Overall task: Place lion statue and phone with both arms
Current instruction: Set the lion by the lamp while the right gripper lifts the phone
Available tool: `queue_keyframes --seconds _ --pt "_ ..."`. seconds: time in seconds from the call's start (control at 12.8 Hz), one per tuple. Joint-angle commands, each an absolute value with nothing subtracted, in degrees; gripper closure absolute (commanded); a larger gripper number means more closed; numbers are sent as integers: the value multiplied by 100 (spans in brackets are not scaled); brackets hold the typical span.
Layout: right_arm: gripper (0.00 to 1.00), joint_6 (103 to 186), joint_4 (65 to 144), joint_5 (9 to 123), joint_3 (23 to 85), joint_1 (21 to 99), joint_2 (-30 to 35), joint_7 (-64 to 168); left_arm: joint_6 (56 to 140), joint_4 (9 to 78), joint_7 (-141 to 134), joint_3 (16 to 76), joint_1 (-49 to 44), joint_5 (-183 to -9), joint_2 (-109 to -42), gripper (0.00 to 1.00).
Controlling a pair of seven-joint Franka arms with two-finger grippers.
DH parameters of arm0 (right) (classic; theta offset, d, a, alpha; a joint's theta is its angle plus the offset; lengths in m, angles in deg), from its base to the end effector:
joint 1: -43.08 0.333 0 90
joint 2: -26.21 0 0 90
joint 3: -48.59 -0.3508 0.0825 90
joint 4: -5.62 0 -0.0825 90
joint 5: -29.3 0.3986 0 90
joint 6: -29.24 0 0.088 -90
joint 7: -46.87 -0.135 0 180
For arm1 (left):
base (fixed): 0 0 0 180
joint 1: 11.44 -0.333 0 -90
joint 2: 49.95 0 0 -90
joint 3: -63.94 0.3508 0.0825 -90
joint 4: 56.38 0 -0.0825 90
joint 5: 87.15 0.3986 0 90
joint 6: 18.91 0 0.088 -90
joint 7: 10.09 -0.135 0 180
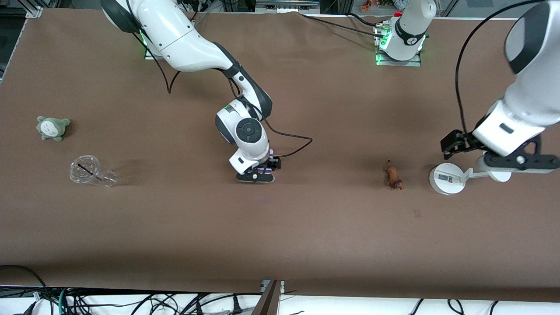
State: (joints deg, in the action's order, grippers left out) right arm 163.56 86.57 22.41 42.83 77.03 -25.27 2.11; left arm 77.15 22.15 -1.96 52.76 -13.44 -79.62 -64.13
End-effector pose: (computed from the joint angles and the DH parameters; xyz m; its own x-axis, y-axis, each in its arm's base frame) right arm 0.6033 0.4766 0.1492 0.9984 -0.0452 0.0345 -0.0446 -0.9988 -0.0194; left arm 0.6591 -0.0736 0.5898 0.9970 -0.0235 0.0738 -0.0180 -0.9971 -0.0740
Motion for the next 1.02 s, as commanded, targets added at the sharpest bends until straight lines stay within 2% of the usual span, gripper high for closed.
queue_keyframes --seconds 0.0,0.08,0.16,0.24,0.47,0.71,0.78,0.94 --pt "26 16371 8525 2218 4323 7762 -2583 301 7601 2997 -244 5671 -1382 -8441 -5780 0" --pt "45 16328 8517 2235 4323 7727 -2548 318 7619 3411 -253 5717 -1381 -8625 -5446 0" --pt "58 16301 8525 2270 4323 7692 -2469 336 7610 3746 -244 5735 -1355 -8705 -5147 0" --pt "66 16231 8525 2271 4331 7648 -2364 354 7645 4045 -235 5735 -1303 -8706 -4918 0" --pt "75 15548 8525 2358 4296 7306 -1969 923 7601 4127 -244 5735 -1329 -8706 -4889 0" --pt "75 14853 8534 2657 4296 6832 -1459 1722 7243 4066 -174 5560 -1565 -8889 -4715 0" --pt "79 14625 8551 2657 4314 6656 -1310 1977 7232 3996 -165 5507 -1575 -8917 -4713 0" --pt "81 14359 8587 2657 4331 6261 -1116 2435 7284 3960 -174 5297 -1557 -8830 -4792 0"
